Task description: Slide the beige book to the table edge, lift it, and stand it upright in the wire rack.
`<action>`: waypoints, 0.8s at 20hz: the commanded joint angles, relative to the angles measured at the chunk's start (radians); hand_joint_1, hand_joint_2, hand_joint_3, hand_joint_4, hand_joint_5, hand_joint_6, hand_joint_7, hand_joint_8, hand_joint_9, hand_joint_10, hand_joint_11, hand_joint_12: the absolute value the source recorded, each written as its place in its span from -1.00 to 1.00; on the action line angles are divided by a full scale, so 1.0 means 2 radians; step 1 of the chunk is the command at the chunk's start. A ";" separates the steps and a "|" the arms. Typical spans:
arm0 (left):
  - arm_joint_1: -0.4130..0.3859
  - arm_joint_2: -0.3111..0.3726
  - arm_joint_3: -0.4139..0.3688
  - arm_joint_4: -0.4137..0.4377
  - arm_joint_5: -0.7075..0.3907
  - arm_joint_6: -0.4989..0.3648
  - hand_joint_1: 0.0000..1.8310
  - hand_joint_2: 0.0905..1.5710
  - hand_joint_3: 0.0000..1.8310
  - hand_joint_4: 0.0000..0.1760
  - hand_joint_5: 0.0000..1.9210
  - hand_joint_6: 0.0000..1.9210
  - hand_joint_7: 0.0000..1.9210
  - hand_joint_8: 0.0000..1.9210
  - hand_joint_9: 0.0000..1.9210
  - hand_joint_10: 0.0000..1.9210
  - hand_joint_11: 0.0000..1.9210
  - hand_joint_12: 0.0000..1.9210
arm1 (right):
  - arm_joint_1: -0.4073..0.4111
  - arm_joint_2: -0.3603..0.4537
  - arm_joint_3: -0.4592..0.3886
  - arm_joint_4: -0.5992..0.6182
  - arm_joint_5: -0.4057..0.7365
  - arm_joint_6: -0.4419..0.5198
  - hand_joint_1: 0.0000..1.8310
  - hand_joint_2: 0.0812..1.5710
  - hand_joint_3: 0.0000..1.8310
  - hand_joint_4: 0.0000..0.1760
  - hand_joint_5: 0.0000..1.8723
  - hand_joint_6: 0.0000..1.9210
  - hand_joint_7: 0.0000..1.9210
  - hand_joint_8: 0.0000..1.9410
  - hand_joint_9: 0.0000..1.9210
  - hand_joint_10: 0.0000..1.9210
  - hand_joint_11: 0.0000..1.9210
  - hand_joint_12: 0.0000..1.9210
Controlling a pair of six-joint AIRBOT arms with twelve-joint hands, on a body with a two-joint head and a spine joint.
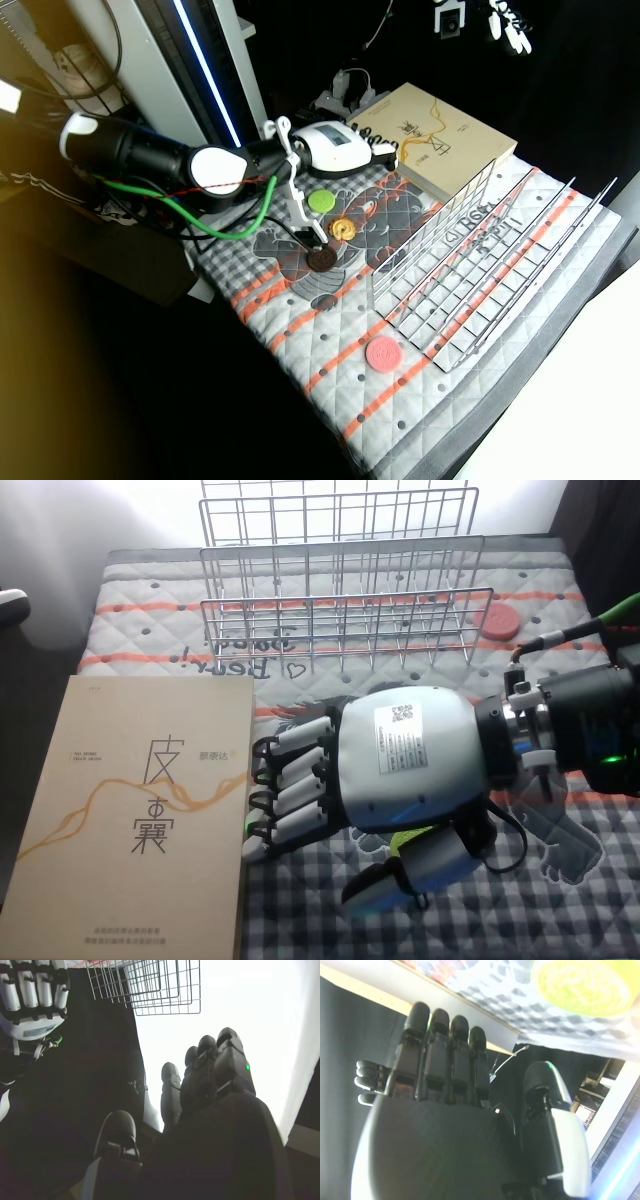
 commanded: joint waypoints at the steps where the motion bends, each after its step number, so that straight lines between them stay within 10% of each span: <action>1: -0.003 0.001 0.003 -0.008 -0.061 -0.005 -1.00 0.61 -0.99 0.56 -0.72 -0.99 -0.84 -1.00 -0.89 -0.99 -1.00 -1.00 | 0.007 -0.006 0.002 0.027 0.032 0.002 -0.79 0.67 -1.00 -1.00 -0.58 -1.00 -0.53 -1.00 -0.56 -0.99 -0.86 -0.21; 5: -0.003 0.001 0.003 -0.008 -0.063 -0.005 -1.00 0.62 -0.99 0.62 -0.71 -0.99 -0.84 -1.00 -0.90 -1.00 -1.00 -1.00 | 0.007 -0.006 0.010 0.027 0.018 0.002 -0.78 0.67 -1.00 -1.00 -0.60 -1.00 -0.56 -1.00 -0.59 -1.00 -0.92 -0.11; 9: -0.003 0.000 0.004 -0.008 -0.063 -0.005 -1.00 0.64 -0.99 0.21 -0.68 -0.98 -0.85 -1.00 -0.93 -1.00 -1.00 -1.00 | 0.009 -0.019 0.024 0.027 0.005 0.002 -0.80 0.69 -1.00 -1.00 -0.58 -1.00 -0.53 -1.00 -0.57 -1.00 -0.88 -0.11; 16: -0.003 -0.001 0.005 -0.008 -0.065 -0.005 -1.00 0.63 -0.99 0.47 -0.68 -0.99 -0.84 -1.00 -0.92 -1.00 -1.00 -1.00 | 0.018 -0.040 0.041 0.031 0.002 0.002 -0.69 0.66 -1.00 -1.00 -0.58 -1.00 -0.53 -1.00 -0.58 -1.00 -0.89 -0.13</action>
